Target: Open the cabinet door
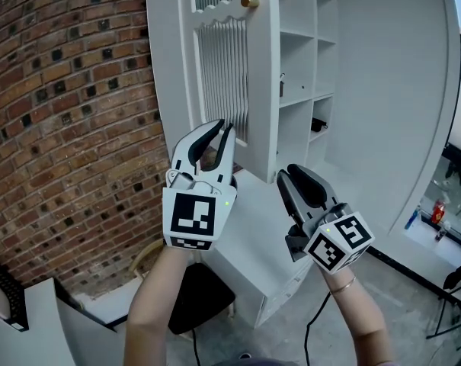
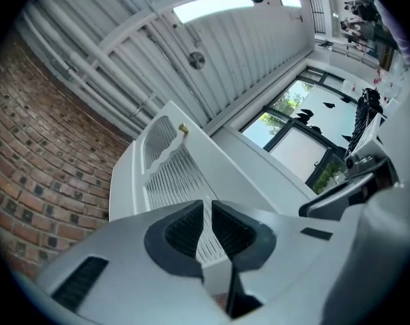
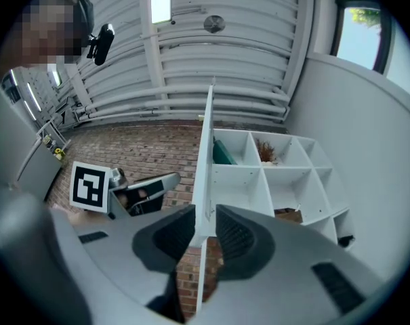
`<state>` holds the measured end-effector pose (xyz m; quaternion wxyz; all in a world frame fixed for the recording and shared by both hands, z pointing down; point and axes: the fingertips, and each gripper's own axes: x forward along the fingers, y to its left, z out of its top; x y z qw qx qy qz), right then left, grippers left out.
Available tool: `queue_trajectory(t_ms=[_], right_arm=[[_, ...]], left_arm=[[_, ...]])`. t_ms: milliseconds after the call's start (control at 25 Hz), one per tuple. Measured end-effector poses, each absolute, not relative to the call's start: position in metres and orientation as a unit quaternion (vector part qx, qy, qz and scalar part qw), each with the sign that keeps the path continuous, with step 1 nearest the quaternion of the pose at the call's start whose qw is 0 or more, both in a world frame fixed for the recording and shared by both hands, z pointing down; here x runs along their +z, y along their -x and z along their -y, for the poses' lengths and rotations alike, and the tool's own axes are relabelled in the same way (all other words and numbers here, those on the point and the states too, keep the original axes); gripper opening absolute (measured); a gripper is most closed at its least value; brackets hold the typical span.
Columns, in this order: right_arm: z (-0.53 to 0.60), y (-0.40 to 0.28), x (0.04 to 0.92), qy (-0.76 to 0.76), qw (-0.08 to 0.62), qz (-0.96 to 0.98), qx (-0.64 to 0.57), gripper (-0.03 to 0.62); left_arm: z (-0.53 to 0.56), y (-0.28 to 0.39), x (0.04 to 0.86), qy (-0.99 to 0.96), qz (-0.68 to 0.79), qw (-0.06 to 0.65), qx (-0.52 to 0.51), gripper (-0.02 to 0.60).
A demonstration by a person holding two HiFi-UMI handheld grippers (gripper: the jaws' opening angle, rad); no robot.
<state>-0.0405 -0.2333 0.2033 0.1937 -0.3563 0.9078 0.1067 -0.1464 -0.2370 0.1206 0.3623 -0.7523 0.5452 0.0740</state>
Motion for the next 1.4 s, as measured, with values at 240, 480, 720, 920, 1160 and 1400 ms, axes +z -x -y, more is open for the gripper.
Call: queue_trajectory(t_ms=[240, 480, 720, 920, 1160, 1400], right_arm=[[0.227, 0.032, 0.226, 0.364, 0.179, -0.909, 0.094, 0.08], [0.229, 0.023, 0.253, 0.373, 0.158, -0.911, 0.078, 0.064], [0.233, 0.012, 0.289, 0.385, 0.132, -0.912, 0.047, 0.034], [0.241, -0.002, 0.323, 0.404, 0.101, -0.909, 0.027, 0.018], [0.244, -0.024, 0.36, 0.429, 0.078, -0.9, -0.008, 0.003], [0.239, -0.035, 0.394, 0.434, 0.057, -0.898, -0.043, 0.003]], left_arm=[[0.232, 0.15, 0.176, 0.765, -0.559, 0.312, 0.07, 0.021], [0.236, 0.15, 0.231, 0.781, -0.569, 0.249, 0.06, 0.008], [0.241, 0.147, 0.283, 0.792, -0.578, 0.19, 0.038, 0.002], [0.243, 0.14, 0.322, 0.8, -0.581, 0.147, 0.023, 0.002], [0.24, 0.134, 0.362, 0.806, -0.585, 0.09, 0.019, 0.002], [0.234, 0.129, 0.398, 0.808, -0.588, 0.046, 0.012, 0.002]])
